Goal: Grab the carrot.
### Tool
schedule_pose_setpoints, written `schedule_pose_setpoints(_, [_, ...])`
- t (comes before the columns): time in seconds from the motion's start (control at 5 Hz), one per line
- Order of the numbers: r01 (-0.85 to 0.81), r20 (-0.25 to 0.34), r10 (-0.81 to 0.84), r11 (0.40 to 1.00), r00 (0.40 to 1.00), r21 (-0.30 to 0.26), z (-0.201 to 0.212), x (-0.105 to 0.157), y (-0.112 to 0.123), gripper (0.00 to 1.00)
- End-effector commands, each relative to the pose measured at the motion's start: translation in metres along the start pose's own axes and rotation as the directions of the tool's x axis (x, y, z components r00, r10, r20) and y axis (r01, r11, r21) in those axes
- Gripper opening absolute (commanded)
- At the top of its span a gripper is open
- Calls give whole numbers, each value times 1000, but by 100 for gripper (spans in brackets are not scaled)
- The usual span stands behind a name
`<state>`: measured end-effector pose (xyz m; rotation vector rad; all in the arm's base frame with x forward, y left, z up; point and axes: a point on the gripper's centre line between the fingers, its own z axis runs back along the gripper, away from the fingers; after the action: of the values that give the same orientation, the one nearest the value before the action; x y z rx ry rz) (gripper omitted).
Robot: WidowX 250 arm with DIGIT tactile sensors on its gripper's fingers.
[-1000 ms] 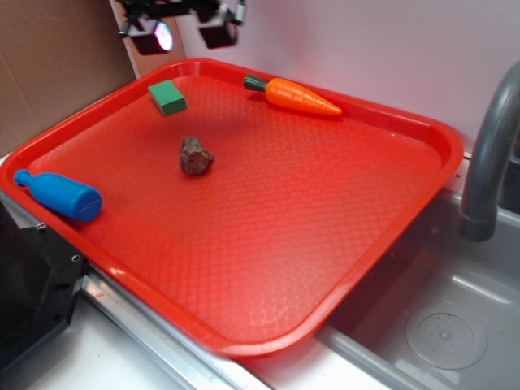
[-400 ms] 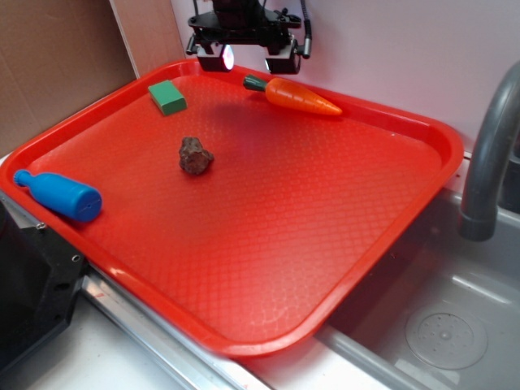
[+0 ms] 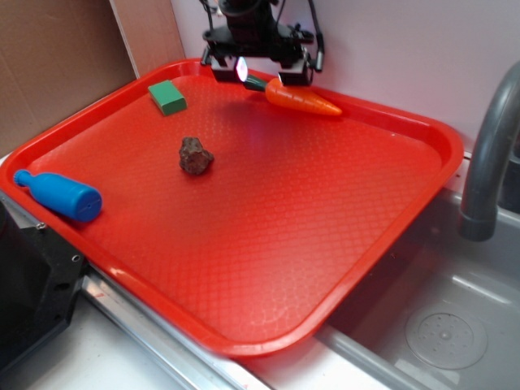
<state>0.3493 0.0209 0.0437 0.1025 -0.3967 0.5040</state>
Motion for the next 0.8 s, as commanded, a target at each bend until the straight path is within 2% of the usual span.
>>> schedule_pose_setpoints(0.0, [-102,-81,100,995,992,-24,3,11,7,100])
schedule_pose_setpoints(0.2, [-137,-186,125,989,975,-52,10,1,13,100])
schedule_pose_setpoints(0.4, [-152,-234,118,980,965,-131,36,-2,24,100])
schedule_pose_setpoints(0.6, [-151,-230,108,972,967,-181,65,-15,33,100])
